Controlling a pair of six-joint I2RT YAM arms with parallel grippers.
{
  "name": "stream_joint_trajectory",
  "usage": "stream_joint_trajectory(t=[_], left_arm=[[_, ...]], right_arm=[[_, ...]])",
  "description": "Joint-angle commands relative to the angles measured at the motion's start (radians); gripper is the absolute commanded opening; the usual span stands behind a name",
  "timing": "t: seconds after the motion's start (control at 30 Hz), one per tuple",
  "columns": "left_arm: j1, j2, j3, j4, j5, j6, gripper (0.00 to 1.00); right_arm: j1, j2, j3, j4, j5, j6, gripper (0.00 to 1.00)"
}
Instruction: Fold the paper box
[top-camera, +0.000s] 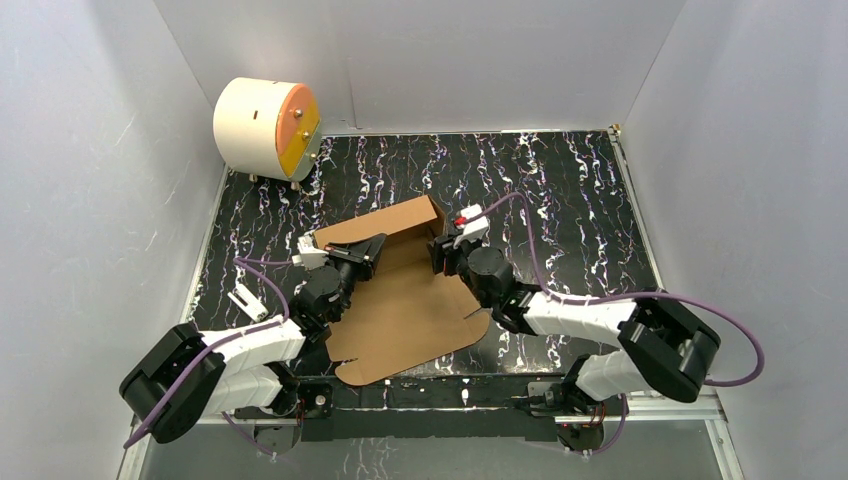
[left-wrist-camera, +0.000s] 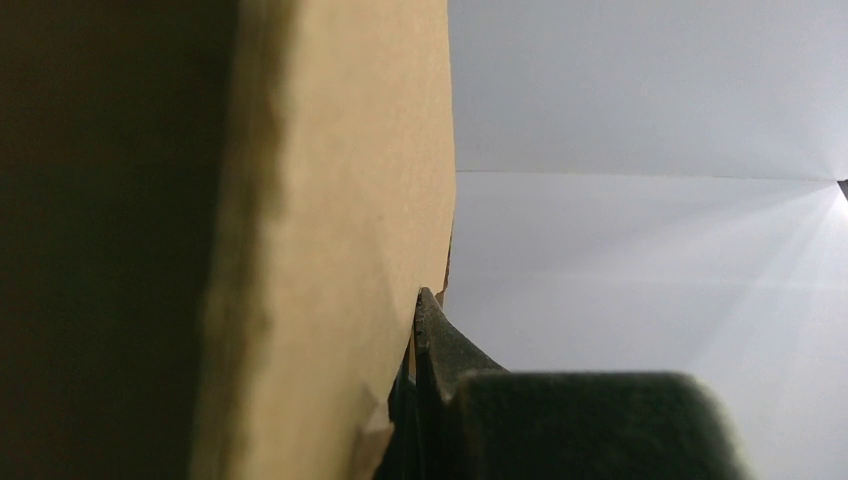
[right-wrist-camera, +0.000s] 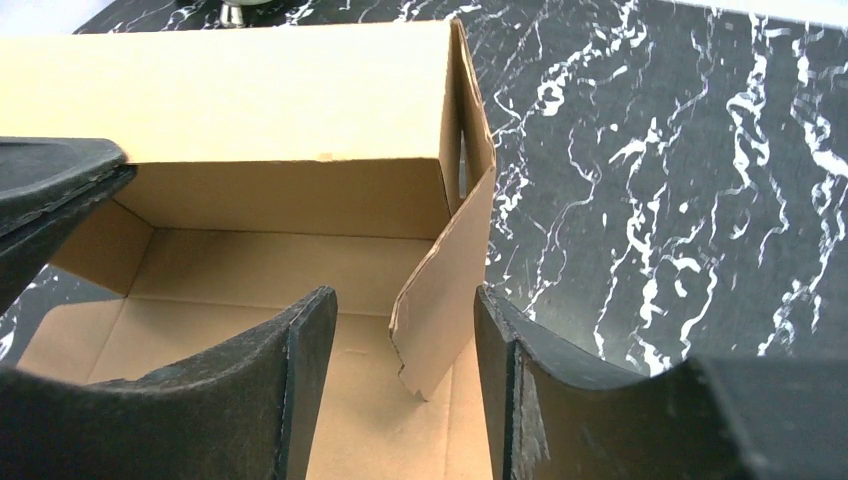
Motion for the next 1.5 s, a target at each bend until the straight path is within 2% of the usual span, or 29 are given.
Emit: stream_joint_trajectory(t=[0.0, 0.23, 0.4, 0.53, 0.9, 1.03, 1.27, 1.47], left_arm=[[-0.008, -0.019, -0.003, -0.079, -0.043, 0.026, 0.01], [-0.006, -0.034, 0.010, -0.117, -0.056, 0.023, 0.01], [-0.006, -0.038, 0.023, -0.133, -0.056, 0.024, 0.01], [-0.006, -0.035, 0.028, -0.137, -0.055, 0.026, 0.02], [-0.005, -0.055, 0.058, -0.148, -0.061, 0.034, 0.03], [-0.004, -0.043, 0.077, -0.152, -0.052, 0.028, 0.03], [-0.001, 0.002, 0.108, -0.152, -0.017, 0.015, 0.03], [-0.002, 0.034, 0.124, -0.149, 0.012, 0.006, 0.03]], right_arm=[[-0.034, -0.075, -0.014, 0.036, -0.151, -0.138, 0.65], [-0.139, -0.241, 0.005, -0.119, -0.443, -0.243, 0.84], [-0.240, -0.323, 0.034, -0.242, -0.695, -0.299, 0.83], [-0.314, -0.318, 0.022, -0.254, -0.689, -0.341, 0.86], [-0.529, -0.099, 0.003, -0.016, -0.941, -0.398, 0.98], [-0.536, 0.026, 0.067, -0.002, -1.033, -0.435, 0.96], [-0.537, 0.208, 0.156, 0.089, -1.235, -0.407, 0.90], [-0.537, 0.306, 0.196, 0.187, -1.306, -0.371, 0.89]])
